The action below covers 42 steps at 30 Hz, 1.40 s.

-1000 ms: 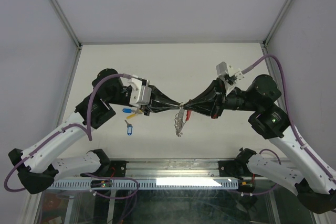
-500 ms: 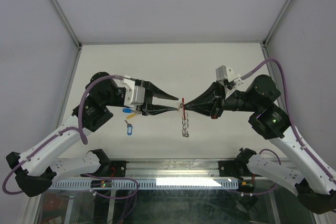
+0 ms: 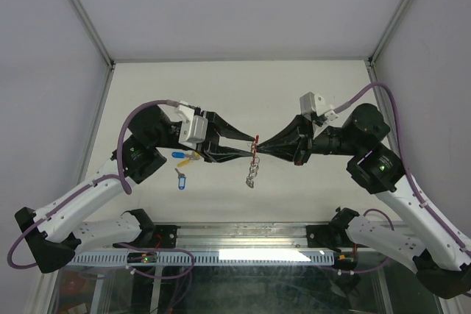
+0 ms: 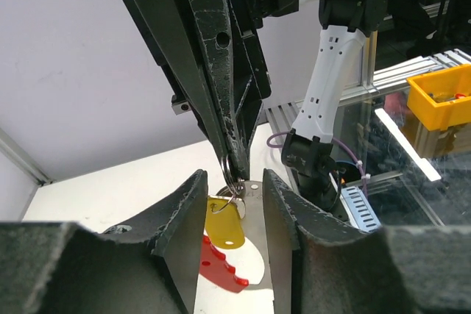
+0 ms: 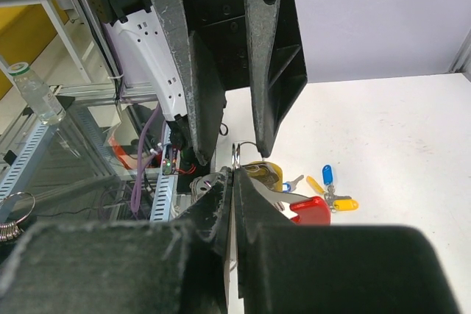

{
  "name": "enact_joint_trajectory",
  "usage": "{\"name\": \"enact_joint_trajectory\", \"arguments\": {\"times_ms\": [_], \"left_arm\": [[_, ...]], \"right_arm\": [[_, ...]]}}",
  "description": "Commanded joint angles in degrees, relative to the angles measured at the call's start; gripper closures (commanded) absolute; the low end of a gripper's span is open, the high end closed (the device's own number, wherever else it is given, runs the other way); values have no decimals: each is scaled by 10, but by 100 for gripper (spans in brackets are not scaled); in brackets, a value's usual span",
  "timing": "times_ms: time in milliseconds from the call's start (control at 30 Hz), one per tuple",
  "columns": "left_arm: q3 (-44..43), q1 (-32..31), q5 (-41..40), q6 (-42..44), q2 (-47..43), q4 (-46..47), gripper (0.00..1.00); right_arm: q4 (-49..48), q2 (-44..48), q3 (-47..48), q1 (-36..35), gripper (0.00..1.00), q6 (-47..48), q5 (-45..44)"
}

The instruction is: Put the keys on the keyring

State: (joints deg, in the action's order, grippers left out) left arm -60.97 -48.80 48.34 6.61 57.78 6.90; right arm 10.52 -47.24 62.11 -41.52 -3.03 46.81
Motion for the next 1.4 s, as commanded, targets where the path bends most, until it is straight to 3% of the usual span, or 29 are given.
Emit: {"name": "enact_joint_trajectory", "arguments": {"times_ms": [0, 200, 500, 667, 900, 1200, 1367], "left_arm": [[2, -5, 12, -16, 2, 39, 67], [5, -4, 6, -17, 3, 40, 76], [7, -4, -4, -13, 6, 37, 74], [5, -4, -9, -13, 7, 37, 81], [-1, -4, -9, -16, 11, 37, 82], [-1, -4, -15, -25, 11, 44, 100], [-7, -5, -45, -20, 11, 23, 100]], "right_arm": [[-30, 7, 24, -2, 100, 10, -4], [-35, 16, 19, -1, 100, 11, -13], [-66, 24, 4, -2, 100, 2, -13], [-66, 19, 5, -1, 100, 0, -7], [-56, 19, 3, -2, 100, 5, -11], [-38, 18, 4, -2, 100, 21, -16], [-17, 16, 11, -2, 100, 35, -19]]}}
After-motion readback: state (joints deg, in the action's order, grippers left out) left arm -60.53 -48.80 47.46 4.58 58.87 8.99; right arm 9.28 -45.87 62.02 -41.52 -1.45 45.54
